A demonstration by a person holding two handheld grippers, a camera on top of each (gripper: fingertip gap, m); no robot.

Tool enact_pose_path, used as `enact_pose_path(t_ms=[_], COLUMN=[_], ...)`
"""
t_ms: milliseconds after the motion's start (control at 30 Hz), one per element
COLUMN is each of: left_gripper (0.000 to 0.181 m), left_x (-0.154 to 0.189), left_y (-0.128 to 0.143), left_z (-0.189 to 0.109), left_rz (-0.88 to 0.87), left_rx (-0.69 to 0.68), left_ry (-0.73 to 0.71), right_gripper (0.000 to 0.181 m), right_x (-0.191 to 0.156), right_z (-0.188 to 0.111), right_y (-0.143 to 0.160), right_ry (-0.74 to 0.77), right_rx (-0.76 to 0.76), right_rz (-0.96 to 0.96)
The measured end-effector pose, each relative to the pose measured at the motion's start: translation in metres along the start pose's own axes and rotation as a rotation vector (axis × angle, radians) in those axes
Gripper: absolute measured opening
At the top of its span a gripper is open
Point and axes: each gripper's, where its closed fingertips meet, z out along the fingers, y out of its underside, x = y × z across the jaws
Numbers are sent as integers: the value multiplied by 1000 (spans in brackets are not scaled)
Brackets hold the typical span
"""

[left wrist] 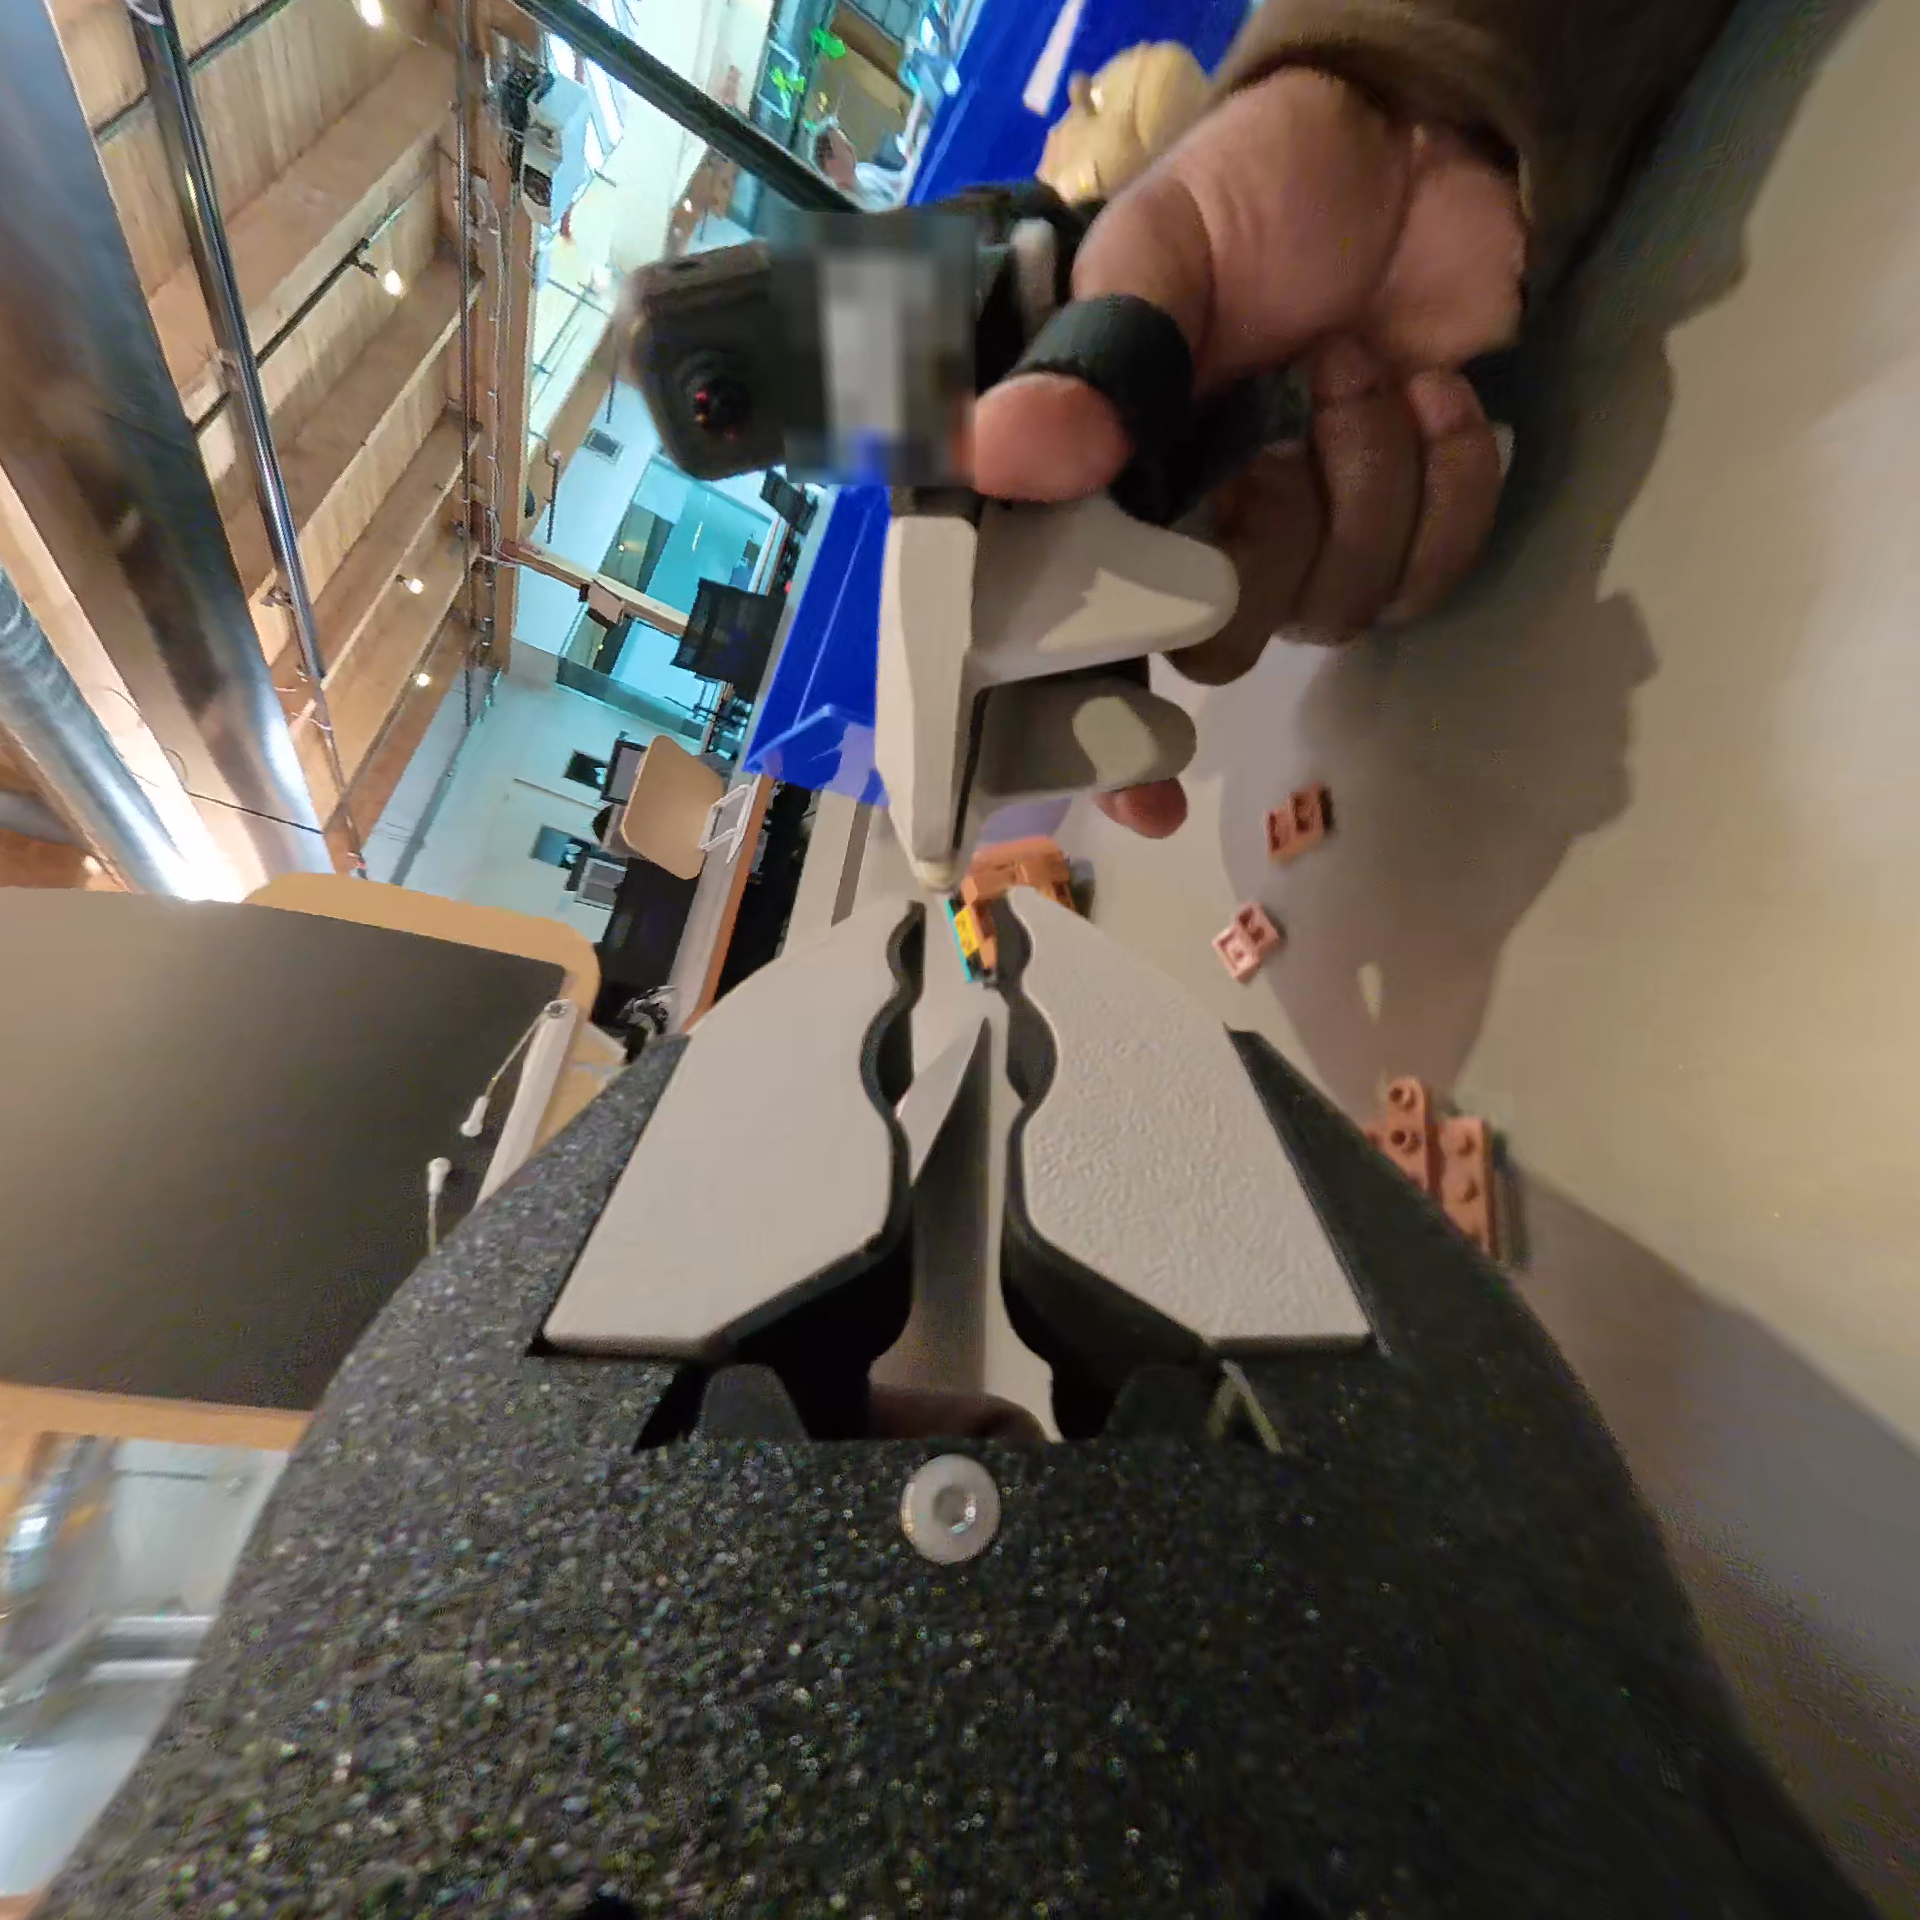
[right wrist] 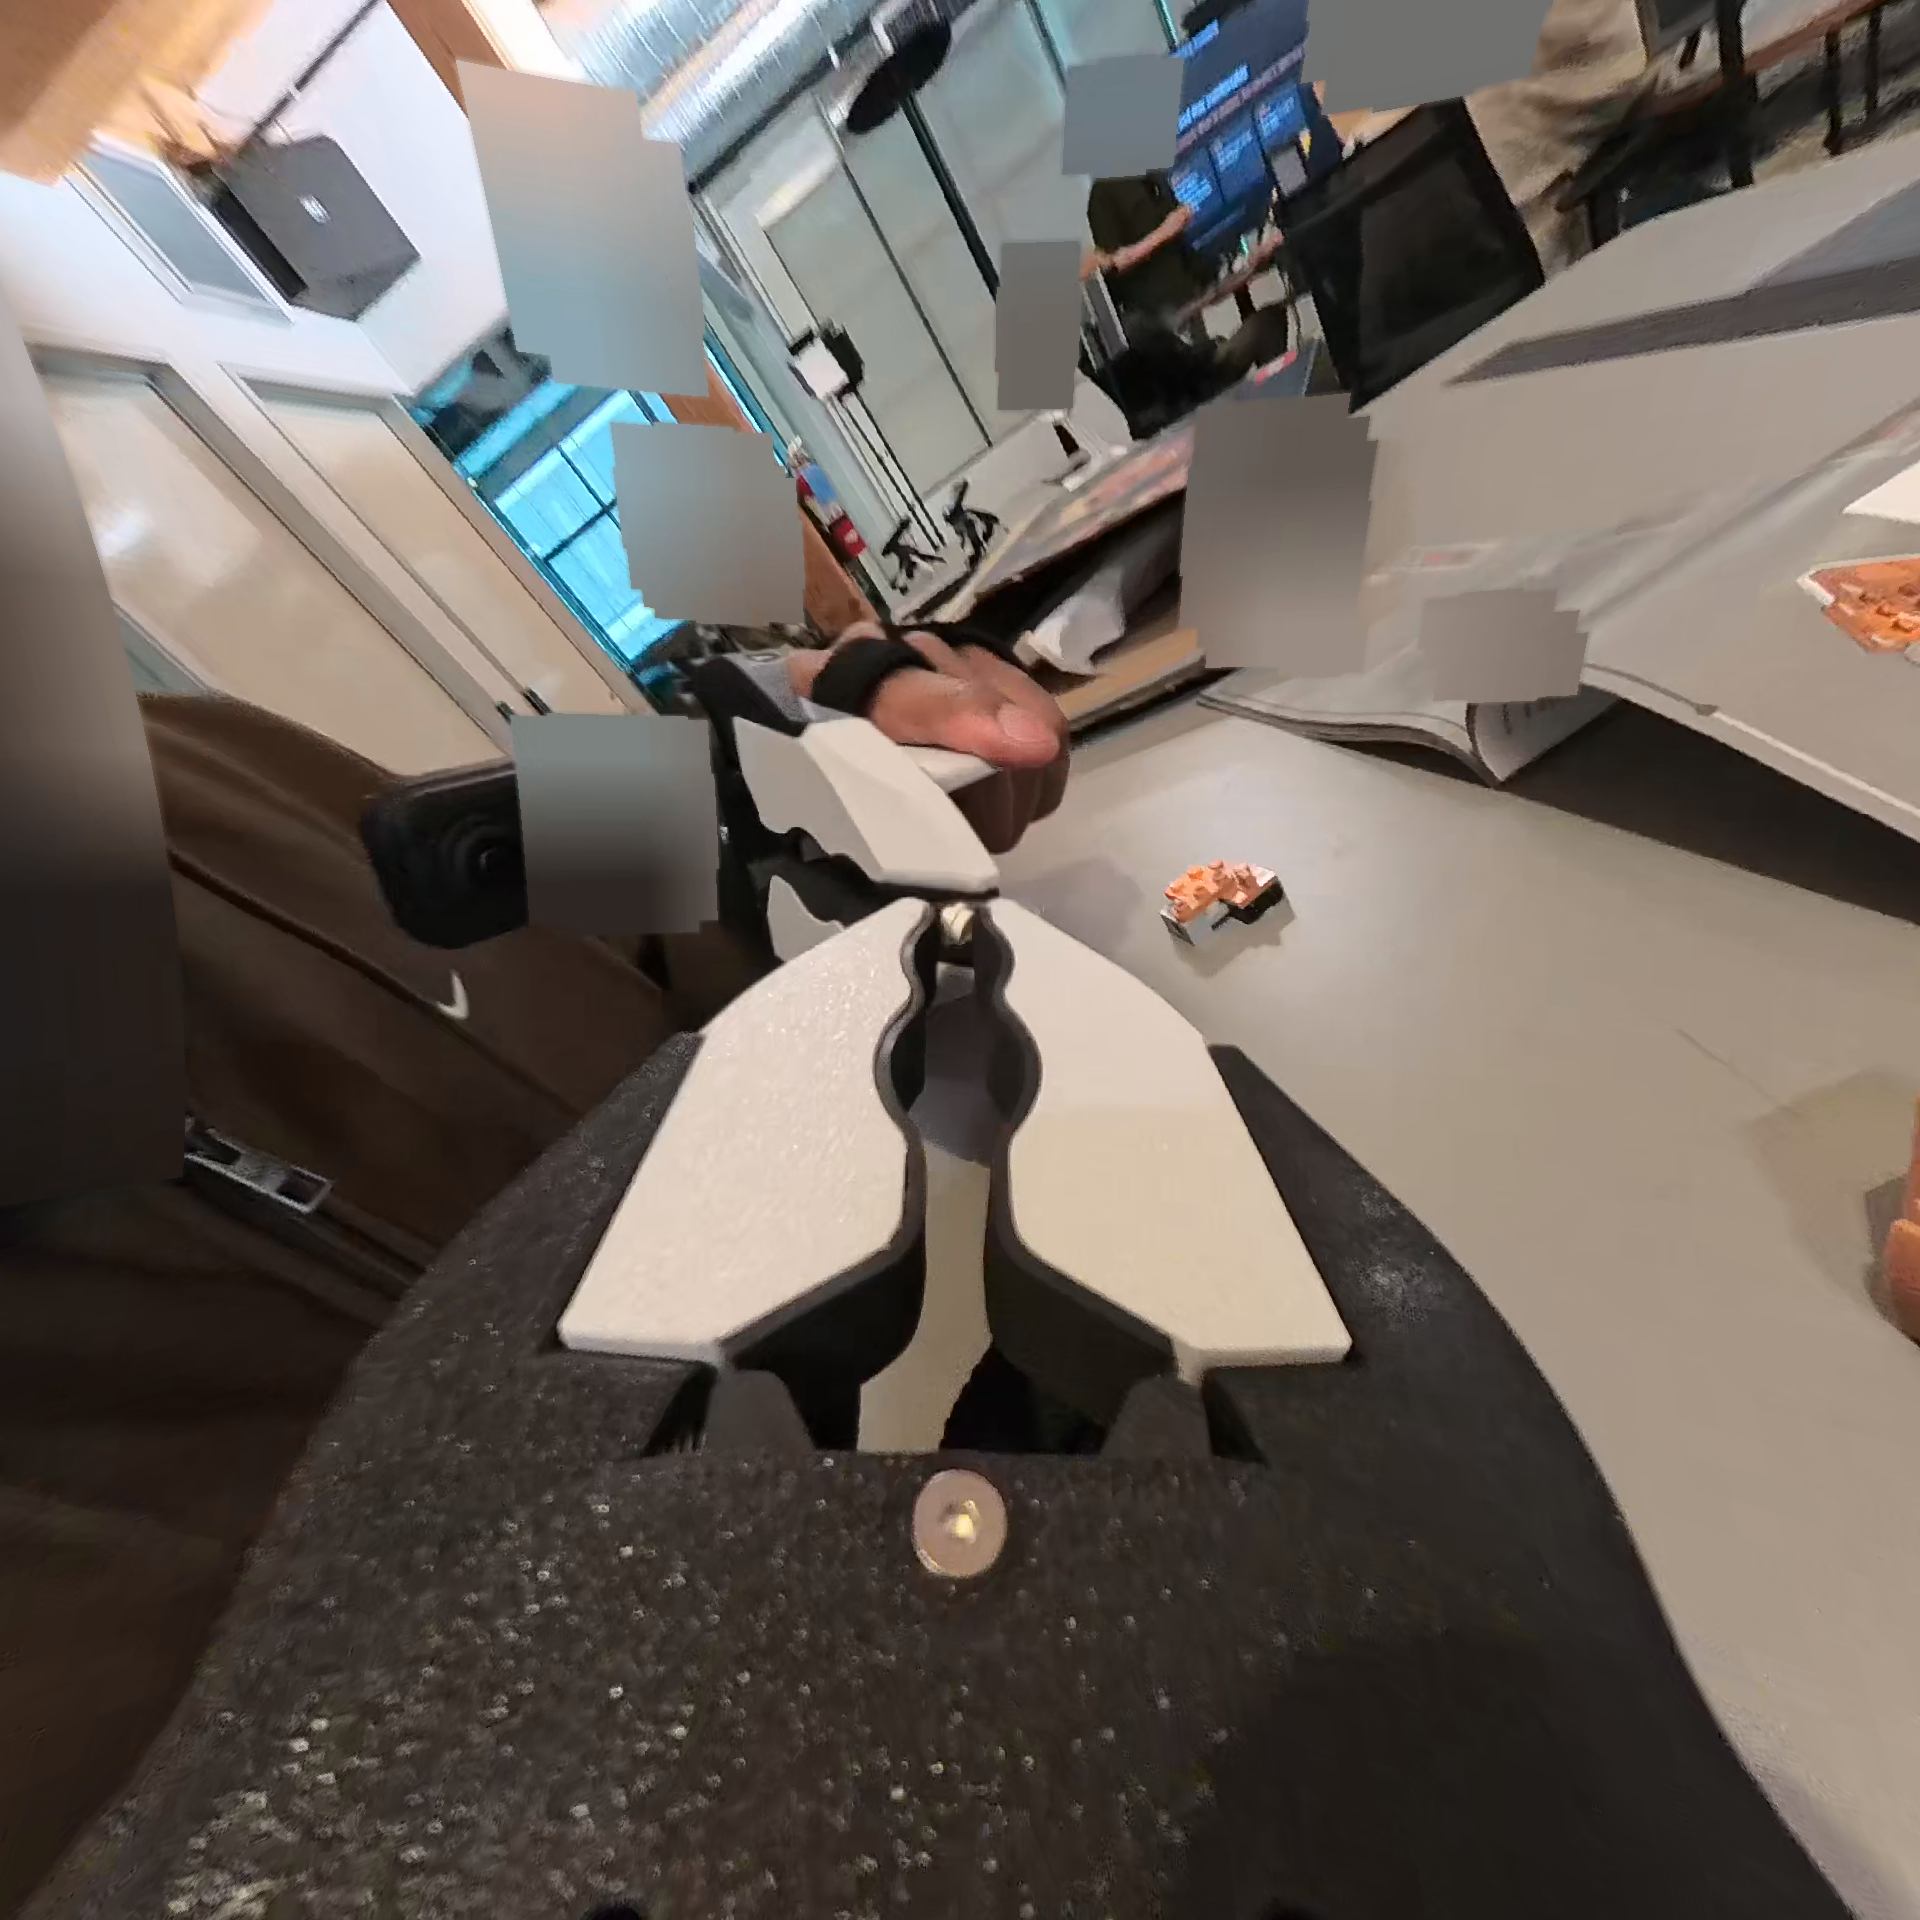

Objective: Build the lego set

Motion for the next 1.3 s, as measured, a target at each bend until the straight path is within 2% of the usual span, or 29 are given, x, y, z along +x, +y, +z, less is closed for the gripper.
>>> enact_pose_path(t_ms=[100,200,300,433,533,667,900,1200,1300], left_gripper=[23,31,33,33,29,19,9,8,8], left_x=[-4,-3,4,11,15,16,16,20,36], left_y=[-21,-54,-84,-102,-104,-105,-103,-88,-73], left_z=[-12,-33,-50,-62,-67,-73,-75,-72,-66], left_rz=[-125,-188,-206,-250,-248,-281,-266,-382,-449], left_rx=[74,163,252,312,317,344,328,243,146], left_ry=[26,22,-1,-13,-35,-43,-59,-46,48], right_gripper=[6,6,6,6,6,7,7,12,13], right_x=[-26,-66,-97,-116,-125,-126,-120,-105,-93], right_z=[-7,-12,-11,1,8,17,16,16,13], right_y=[-6,-3,5,18,22,32,28,28,30], right_ry=[-63,-146,-221,-322,-337,-388,-380,-252,-143], right_rx=[56,93,135,193,182,166,192,190,164], right_rz=[-24,-56,-78,20,-7,95,135,87,22])
